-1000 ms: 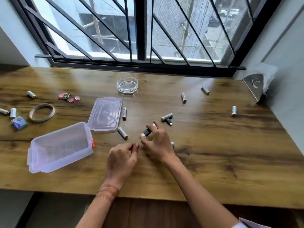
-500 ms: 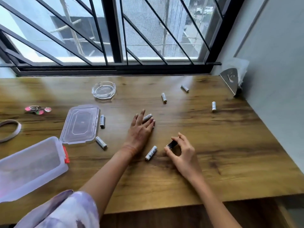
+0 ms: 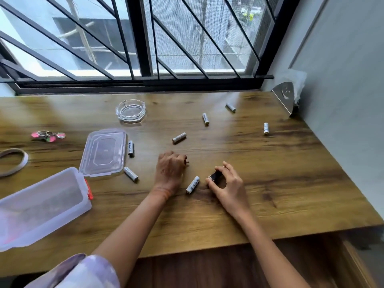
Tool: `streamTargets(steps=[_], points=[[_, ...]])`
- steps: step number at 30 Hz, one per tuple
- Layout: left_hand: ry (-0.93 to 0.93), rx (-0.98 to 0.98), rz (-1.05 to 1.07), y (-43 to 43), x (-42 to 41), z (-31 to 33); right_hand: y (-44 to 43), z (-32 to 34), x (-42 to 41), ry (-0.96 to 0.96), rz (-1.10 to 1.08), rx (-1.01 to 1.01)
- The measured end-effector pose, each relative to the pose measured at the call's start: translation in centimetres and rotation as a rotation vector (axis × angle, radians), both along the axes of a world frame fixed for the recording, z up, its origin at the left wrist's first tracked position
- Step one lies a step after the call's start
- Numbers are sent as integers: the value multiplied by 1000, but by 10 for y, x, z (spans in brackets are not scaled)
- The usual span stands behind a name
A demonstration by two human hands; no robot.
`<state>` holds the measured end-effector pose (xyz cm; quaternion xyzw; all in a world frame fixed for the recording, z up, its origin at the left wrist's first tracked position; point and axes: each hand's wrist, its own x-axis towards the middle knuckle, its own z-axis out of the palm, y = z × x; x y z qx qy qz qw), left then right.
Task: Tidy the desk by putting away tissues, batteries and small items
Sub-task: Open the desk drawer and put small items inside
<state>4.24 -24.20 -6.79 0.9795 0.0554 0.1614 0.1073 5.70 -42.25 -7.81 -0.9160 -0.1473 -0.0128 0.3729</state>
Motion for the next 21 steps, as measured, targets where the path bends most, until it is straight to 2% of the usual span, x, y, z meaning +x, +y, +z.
streamTargets(steps=[5, 9, 11, 15, 18, 21], points=[[-178, -393, 165, 5, -55, 19, 0, 16, -35, -15, -43, 87], [-221, -646, 242, -1, -141, 28, 7, 10, -108, -159, 19, 210], [-157, -748, 253, -6, -184, 23, 14, 1, -147, -198, 100, 238], [-4, -816, 333, -9, -256, -6, 25, -26, -216, -167, 255, 227], [163, -850, 428, -11, -287, -24, 28, -41, -248, -83, 338, 142], [342, -795, 417, -18, -298, -34, 27, -53, -267, 22, 412, 4]])
